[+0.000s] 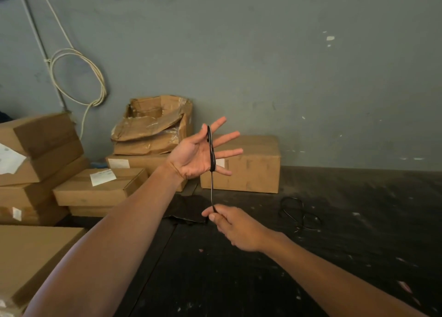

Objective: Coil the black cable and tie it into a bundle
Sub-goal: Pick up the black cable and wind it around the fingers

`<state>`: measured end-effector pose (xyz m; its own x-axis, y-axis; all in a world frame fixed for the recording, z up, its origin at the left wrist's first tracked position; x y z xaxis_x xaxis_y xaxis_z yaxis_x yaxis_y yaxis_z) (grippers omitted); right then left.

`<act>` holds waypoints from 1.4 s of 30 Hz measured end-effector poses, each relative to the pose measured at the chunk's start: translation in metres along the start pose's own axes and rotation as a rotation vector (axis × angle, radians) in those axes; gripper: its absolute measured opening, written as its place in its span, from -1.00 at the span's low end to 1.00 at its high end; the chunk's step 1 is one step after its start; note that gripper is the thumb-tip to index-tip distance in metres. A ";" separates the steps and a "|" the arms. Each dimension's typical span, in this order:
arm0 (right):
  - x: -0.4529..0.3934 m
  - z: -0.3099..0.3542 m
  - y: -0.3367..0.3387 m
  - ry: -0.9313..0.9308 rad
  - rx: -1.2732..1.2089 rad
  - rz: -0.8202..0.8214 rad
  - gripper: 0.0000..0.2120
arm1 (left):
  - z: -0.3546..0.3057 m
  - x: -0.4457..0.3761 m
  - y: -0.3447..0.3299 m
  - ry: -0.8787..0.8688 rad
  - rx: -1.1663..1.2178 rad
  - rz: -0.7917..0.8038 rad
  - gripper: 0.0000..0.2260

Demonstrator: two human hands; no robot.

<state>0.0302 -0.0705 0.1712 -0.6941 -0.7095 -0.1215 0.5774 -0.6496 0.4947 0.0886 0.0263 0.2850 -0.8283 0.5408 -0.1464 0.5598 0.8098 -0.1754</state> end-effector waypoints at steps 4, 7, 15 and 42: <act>0.010 0.019 0.008 0.005 0.040 0.030 -0.72 | 0.017 -0.002 0.012 0.027 -0.008 -0.080 -0.55; 0.019 0.043 0.028 0.061 0.099 0.000 -0.81 | 0.028 -0.001 0.015 0.084 -0.037 -0.105 -0.56; 0.021 0.091 0.122 0.043 0.058 -0.210 -0.86 | 0.067 0.015 0.003 0.340 -0.323 0.067 -0.61; 0.009 -0.020 0.098 -0.011 -0.375 -0.177 -0.78 | 0.049 0.030 -0.074 0.206 -0.066 0.444 -0.51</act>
<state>0.0891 -0.1462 0.2016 -0.7999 -0.5765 -0.1666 0.5642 -0.8171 0.1185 0.0229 -0.0286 0.2456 -0.5012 0.8653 0.0041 0.8627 0.5000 -0.0765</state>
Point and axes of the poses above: each hand's wrist, its own x-axis away from the middle knuckle, its own y-axis out of the back of the hand, z = x × y, the point moved 6 cm from there along -x, towards the middle knuckle, and after that the axes turned 11 degrees about -x, right-handed, at the moved point
